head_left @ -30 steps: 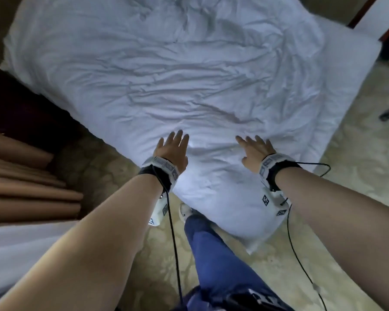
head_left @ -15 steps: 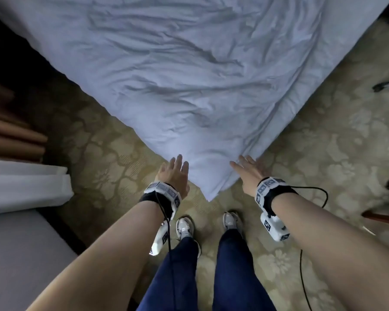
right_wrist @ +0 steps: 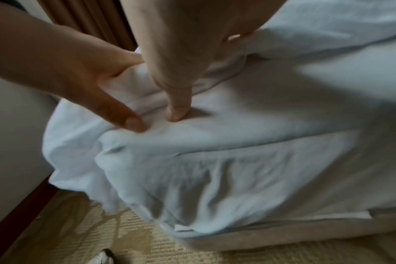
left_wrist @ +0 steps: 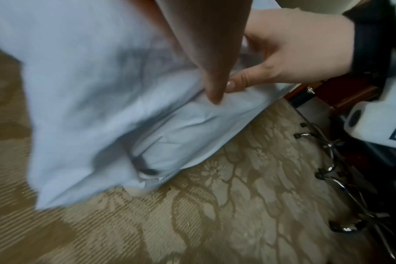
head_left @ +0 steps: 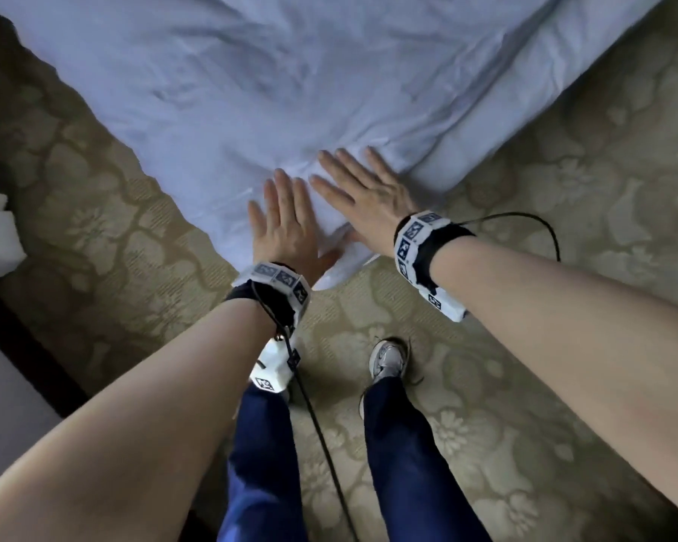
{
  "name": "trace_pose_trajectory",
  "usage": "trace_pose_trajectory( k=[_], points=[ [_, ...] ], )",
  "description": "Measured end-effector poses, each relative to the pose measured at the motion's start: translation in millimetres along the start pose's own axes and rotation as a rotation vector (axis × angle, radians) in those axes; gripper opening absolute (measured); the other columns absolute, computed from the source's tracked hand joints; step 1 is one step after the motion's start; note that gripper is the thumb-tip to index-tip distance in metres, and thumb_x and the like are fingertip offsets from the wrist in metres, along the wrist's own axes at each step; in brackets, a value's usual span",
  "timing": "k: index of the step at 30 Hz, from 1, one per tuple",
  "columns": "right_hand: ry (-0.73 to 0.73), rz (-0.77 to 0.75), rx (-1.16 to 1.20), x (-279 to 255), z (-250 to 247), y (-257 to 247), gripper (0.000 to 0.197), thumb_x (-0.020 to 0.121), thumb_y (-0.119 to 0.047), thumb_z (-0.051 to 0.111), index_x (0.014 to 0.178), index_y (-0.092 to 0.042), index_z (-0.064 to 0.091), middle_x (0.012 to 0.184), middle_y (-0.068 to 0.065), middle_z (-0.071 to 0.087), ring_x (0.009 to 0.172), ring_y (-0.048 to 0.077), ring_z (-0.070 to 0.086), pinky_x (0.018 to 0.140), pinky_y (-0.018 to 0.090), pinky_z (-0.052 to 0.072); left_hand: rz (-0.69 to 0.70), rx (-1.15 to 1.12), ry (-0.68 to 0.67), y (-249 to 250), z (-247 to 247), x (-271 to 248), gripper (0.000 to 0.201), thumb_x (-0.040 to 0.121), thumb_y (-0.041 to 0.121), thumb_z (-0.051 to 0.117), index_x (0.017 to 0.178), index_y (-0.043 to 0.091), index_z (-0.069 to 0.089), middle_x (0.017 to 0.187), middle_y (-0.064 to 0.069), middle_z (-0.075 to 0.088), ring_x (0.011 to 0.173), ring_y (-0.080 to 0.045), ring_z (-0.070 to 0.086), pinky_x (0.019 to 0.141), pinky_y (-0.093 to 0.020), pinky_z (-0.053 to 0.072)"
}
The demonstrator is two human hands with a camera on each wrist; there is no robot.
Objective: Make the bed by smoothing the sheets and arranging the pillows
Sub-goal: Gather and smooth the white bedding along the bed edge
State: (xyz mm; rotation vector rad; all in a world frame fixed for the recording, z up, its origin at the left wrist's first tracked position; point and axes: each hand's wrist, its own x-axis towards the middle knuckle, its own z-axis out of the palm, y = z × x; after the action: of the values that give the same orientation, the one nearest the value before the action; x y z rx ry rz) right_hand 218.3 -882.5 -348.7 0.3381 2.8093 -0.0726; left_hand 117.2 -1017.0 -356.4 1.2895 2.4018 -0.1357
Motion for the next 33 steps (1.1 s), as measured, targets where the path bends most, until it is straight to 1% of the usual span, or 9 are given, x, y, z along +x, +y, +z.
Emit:
trace_pose_trajectory(
  k=[4, 6, 8, 11, 14, 17, 23, 27, 33],
  points=[
    [-0.032, -0.130, 0.057, 24.8, -12.5, 13.2, 0.070, 0.086, -0.020, 0.003, 0.148, -0.018, 0.034, 0.157, 0.013, 0.027, 0.145, 0.032, 0.025, 0.119, 0.047, 0.014, 0.000, -0.086, 0.001, -6.5, -14.0, 16.3, 0.057, 0.098, 0.022, 0.047, 0.149, 0.005, 0.029, 0.155, -0.021, 0.027, 0.141, -0.040, 0.030, 0.112, -0.053, 0.030],
    [-0.034, -0.101, 0.087, 25.7, -37.0, 8.2, 0.053, 0.091, -0.012, 0.023, 0.139, -0.018, 0.044, 0.134, 0.019, 0.053, 0.123, 0.037, 0.050, 0.093, 0.043, 0.040, -0.074, -0.096, 0.008, -6.3, -36.6, 10.2, 0.043, 0.093, 0.008, 0.044, 0.136, 0.009, 0.045, 0.132, -0.022, 0.055, 0.115, -0.044, 0.055, 0.089, -0.050, 0.045],
    [-0.050, -0.066, 0.082, 11.1, -53.2, 0.7, 0.043, 0.090, -0.006, 0.042, 0.131, -0.017, 0.046, 0.105, 0.015, 0.061, 0.101, 0.035, 0.061, 0.069, 0.036, 0.036, -0.080, -0.106, 0.020, -3.4, -47.7, -15.1, 0.034, 0.089, 0.006, 0.044, 0.121, 0.006, 0.053, 0.104, -0.024, 0.066, 0.091, -0.046, 0.062, 0.074, -0.047, 0.046],
    [-0.161, -0.208, 0.170, -30.7, -55.5, -14.1, 0.046, 0.091, -0.015, 0.049, 0.136, -0.023, 0.042, 0.104, 0.009, 0.063, 0.096, 0.031, 0.063, 0.069, 0.036, 0.040, -0.025, -0.133, -0.050, 1.9, -39.4, -69.1, 0.043, 0.086, 0.008, 0.045, 0.128, 0.003, 0.055, 0.099, -0.023, 0.069, 0.072, -0.046, 0.065, 0.066, -0.051, 0.053],
    [-0.215, -0.312, 0.362, -43.6, -35.9, -8.0, 0.045, 0.084, -0.012, 0.049, 0.129, -0.016, 0.052, 0.104, 0.010, 0.065, 0.093, 0.031, 0.063, 0.079, 0.042, 0.052, -0.088, -0.143, -0.263, 13.8, -29.3, -76.5, 0.059, 0.093, 0.010, 0.048, 0.150, 0.014, 0.032, 0.150, -0.012, 0.042, 0.115, -0.040, 0.059, 0.093, -0.047, 0.049],
    [-0.141, -0.480, 0.303, -33.6, -20.1, 30.9, 0.045, 0.084, -0.010, 0.045, 0.127, -0.005, 0.058, 0.134, 0.019, 0.055, 0.125, 0.037, 0.051, 0.109, 0.051, 0.037, -0.042, -0.176, -0.107, 38.7, -27.3, -60.1, 0.068, 0.092, 0.016, 0.048, 0.153, 0.008, 0.019, 0.159, -0.016, 0.021, 0.146, -0.031, 0.024, 0.117, -0.043, 0.025],
    [-0.016, -0.398, 0.037, -24.7, -32.4, 189.9, 0.084, 0.075, -0.005, 0.041, 0.155, -0.012, 0.015, 0.163, 0.012, -0.001, 0.149, 0.025, -0.008, 0.120, 0.043, -0.010, 0.168, -0.162, 0.125, 143.4, -45.3, 17.9, 0.090, 0.086, 0.038, 0.056, 0.152, -0.003, 0.011, 0.161, -0.022, 0.003, 0.149, -0.035, 0.003, 0.119, -0.054, 0.015],
    [-0.098, -0.216, -0.061, -12.3, -42.7, 325.8, 0.083, 0.078, -0.017, 0.026, 0.156, -0.015, -0.003, 0.162, 0.010, -0.013, 0.149, 0.028, -0.011, 0.120, 0.050, -0.002, 0.138, -0.183, 0.114, 227.1, -62.8, 110.4, 0.102, 0.080, 0.043, 0.063, 0.153, -0.001, 0.007, 0.161, -0.020, -0.002, 0.149, -0.035, -0.002, 0.118, -0.056, 0.013],
    [-0.065, -0.145, -0.150, 20.3, -58.0, 459.1, 0.090, 0.075, -0.008, 0.039, 0.156, -0.014, 0.002, 0.162, 0.009, -0.009, 0.150, 0.029, -0.004, 0.120, 0.053, 0.005, -0.008, -0.185, 0.124, 316.2, -101.6, 249.3, 0.111, 0.070, 0.034, 0.077, 0.154, 0.001, 0.012, 0.159, -0.026, 0.002, 0.148, -0.039, -0.001, 0.118, -0.059, 0.011]
  ],
)
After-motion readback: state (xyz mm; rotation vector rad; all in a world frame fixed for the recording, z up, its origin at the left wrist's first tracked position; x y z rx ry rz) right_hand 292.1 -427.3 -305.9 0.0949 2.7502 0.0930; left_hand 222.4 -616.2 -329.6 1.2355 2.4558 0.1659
